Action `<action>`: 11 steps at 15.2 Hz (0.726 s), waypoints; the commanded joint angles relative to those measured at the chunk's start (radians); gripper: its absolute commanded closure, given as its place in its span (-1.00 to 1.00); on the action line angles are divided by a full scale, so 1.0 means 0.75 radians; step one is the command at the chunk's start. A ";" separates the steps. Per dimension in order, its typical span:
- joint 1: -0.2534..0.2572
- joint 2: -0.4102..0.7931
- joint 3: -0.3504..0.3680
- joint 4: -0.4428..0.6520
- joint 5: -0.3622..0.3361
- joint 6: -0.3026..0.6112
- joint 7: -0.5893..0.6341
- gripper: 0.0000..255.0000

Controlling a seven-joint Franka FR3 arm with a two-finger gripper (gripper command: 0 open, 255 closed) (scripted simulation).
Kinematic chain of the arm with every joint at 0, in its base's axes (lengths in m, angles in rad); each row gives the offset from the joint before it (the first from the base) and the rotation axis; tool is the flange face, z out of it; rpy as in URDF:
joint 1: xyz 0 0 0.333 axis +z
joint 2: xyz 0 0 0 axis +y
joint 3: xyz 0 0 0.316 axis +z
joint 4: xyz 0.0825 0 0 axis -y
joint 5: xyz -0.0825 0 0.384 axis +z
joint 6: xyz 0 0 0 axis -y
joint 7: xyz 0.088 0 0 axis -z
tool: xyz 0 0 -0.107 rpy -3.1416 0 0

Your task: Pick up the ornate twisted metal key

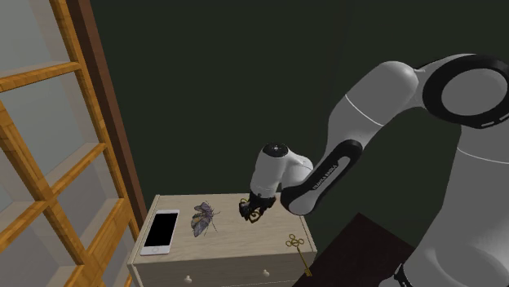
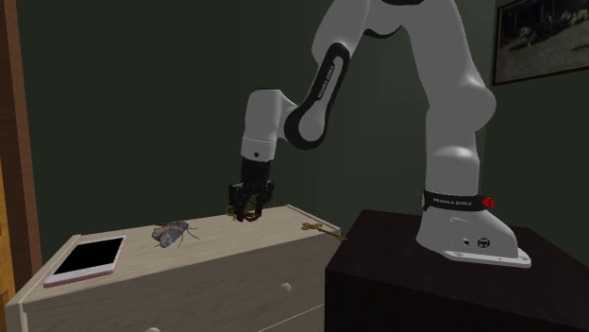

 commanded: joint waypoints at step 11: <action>-0.080 -0.218 0.125 -0.013 0.286 -0.181 -0.231 1.00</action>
